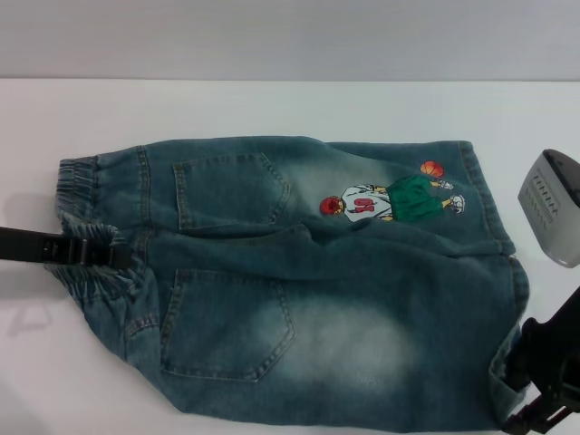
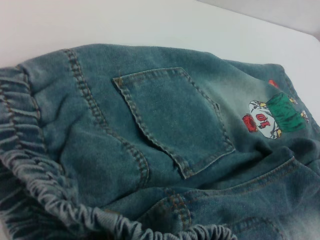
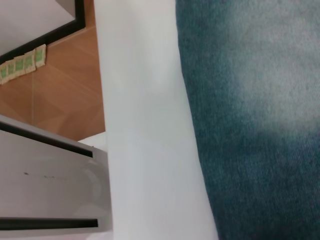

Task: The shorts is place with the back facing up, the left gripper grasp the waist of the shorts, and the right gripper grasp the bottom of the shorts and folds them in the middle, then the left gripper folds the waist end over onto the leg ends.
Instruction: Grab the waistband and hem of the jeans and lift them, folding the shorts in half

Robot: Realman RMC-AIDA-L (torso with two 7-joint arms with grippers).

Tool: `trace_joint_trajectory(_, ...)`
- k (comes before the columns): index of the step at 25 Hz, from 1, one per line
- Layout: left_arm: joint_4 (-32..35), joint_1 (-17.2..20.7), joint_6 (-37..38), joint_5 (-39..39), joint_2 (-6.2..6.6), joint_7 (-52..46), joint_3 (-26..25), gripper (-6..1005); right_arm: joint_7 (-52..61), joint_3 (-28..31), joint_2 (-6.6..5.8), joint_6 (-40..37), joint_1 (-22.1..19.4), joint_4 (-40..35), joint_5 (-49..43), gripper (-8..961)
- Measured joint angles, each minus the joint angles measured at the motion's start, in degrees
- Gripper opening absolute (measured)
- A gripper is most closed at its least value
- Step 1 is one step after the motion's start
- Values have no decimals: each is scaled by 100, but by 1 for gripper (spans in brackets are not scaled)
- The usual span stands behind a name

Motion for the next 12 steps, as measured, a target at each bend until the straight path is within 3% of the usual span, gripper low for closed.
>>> trace_joint_trajectory(4,0,0,2,0,0,0,0,107,0,-26,-1,24,-7,7,-28,601)
trace_joint_trajectory(12,0,-5,6,0,0,4,43,110,0,-49,-1,158,-40,32,-103,255)
